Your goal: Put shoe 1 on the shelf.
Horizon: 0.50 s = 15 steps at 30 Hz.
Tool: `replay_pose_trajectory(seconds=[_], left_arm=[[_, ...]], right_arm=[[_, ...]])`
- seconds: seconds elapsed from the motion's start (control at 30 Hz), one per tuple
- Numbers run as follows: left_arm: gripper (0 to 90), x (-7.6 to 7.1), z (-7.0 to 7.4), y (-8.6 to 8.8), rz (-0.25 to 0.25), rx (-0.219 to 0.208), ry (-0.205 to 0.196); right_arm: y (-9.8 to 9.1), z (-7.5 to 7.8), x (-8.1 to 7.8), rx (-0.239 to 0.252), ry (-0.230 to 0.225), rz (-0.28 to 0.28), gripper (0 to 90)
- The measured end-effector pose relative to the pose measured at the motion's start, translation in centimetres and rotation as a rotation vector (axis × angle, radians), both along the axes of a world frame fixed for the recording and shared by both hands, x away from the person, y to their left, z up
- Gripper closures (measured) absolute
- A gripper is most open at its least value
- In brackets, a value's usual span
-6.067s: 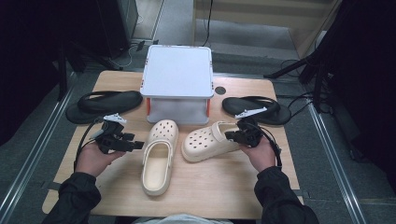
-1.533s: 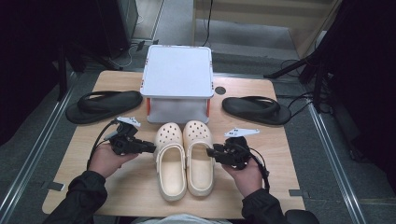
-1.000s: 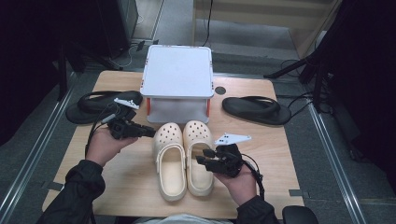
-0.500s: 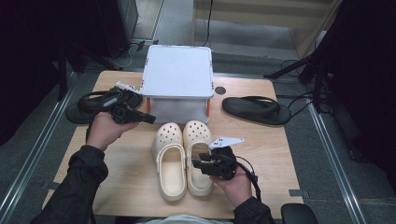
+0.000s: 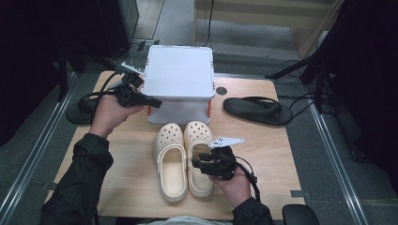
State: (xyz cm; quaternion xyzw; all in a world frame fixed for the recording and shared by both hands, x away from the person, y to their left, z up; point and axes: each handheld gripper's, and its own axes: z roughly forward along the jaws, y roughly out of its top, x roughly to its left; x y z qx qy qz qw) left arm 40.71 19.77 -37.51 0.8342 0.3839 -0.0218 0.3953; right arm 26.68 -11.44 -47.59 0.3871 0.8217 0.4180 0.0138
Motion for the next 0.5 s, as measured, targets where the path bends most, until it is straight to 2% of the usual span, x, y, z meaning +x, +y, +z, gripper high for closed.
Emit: replay_pose_trajectory(seconds=[0.17, 0.27, 0.37, 0.43, 0.5], left_arm=[[89.2, 1.6, 1.2, -0.6, 0.000, -0.003, -0.027], [89.1, 2.5, 1.7, -1.1, 0.010, 0.019, -0.046], [88.9, 3.4, 1.4, -1.2, 0.026, 0.011, -0.034], [89.4, 3.8, 1.1, -1.1, 0.039, 0.031, -0.036], [89.8, 4.6, 0.4, -1.0, 0.035, 0.031, -0.014]], right_arm=[[0.2, -0.2, -0.1, -0.020, 0.009, 0.004, 59.8], [0.4, -0.3, -0.2, -0.021, 0.014, 0.000, 58.8], [0.5, -0.4, -0.3, -0.019, 0.021, -0.007, 58.3], [0.6, -0.4, -0.3, -0.016, 0.023, -0.020, 58.3], [0.7, -0.4, -0.3, -0.015, 0.024, -0.028, 58.3]])
